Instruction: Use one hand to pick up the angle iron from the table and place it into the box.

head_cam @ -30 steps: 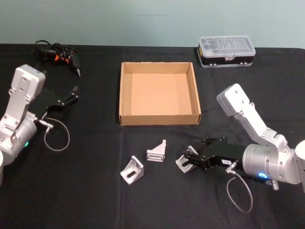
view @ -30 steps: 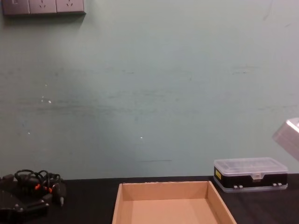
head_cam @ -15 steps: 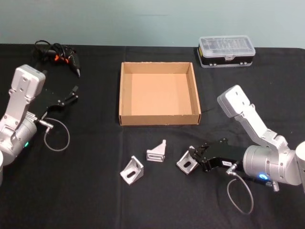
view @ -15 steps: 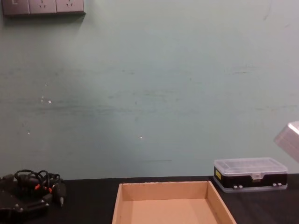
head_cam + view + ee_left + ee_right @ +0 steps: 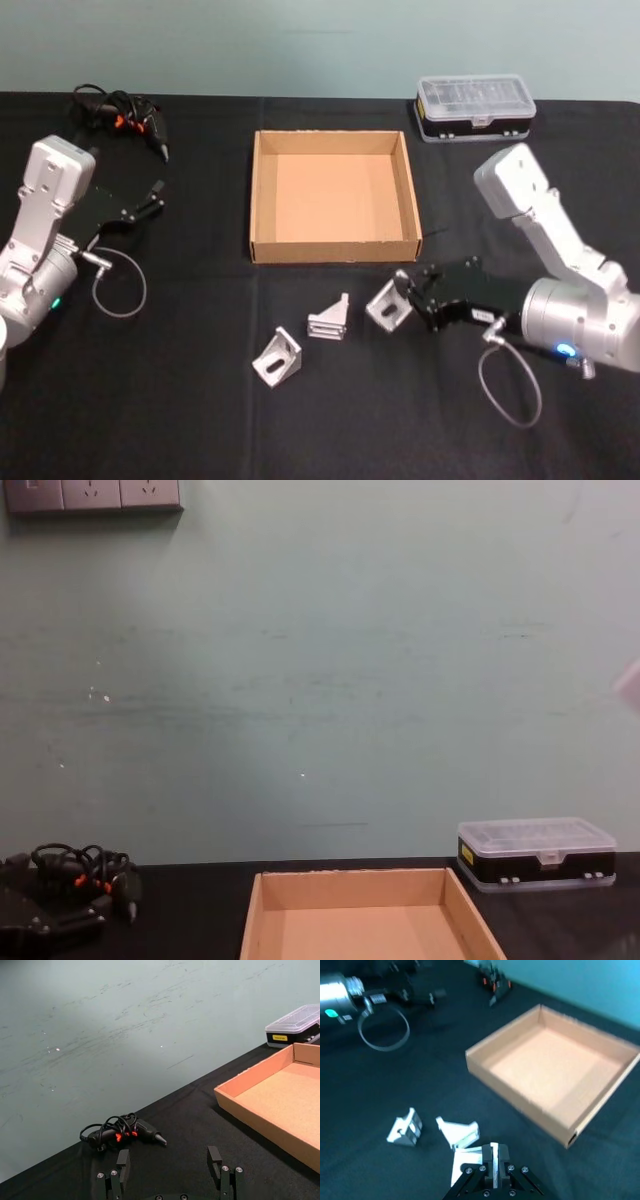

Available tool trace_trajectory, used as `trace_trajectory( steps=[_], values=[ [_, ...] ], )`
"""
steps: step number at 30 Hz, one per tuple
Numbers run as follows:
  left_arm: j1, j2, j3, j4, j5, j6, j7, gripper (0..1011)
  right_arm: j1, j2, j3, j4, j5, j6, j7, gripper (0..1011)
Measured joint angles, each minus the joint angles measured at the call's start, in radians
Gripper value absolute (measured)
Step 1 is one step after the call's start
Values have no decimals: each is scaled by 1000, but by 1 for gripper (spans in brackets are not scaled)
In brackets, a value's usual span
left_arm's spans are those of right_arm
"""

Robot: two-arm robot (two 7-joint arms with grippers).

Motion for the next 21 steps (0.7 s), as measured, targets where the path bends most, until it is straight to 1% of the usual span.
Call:
trace_trajectory(
  steps=[3,4,5,6,10,12,16,18,21],
  values=[
    [0,0,0,0,0,0,0,1011,3,6,9,-35,-9,-21,-9,72],
    [0,0,0,0,0,0,0,1011,3,6,9,-35,-9,-21,-9,73],
    [0,0,0,0,0,0,0,1011,11,6,15,-55,-22,-34,-21,72],
    [0,0,0,0,0,0,0,1011,11,6,15,-55,-22,-34,-21,73],
    [0,0,0,0,0,0,0,1011,33,-5,25,-67,-46,-54,-40,73],
    [0,0,0,0,0,0,0,1011,55,-18,26,-65,-68,-68,-52,73],
    [0,0,0,0,0,0,0,1011,109,-52,14,-29,-120,-94,-71,72],
    [0,0,0,0,0,0,0,1011,161,-89,-6,25,-153,-109,-77,73],
    [0,0,0,0,0,0,0,1011,195,-118,-20,73,-172,-116,-77,72]
  ],
)
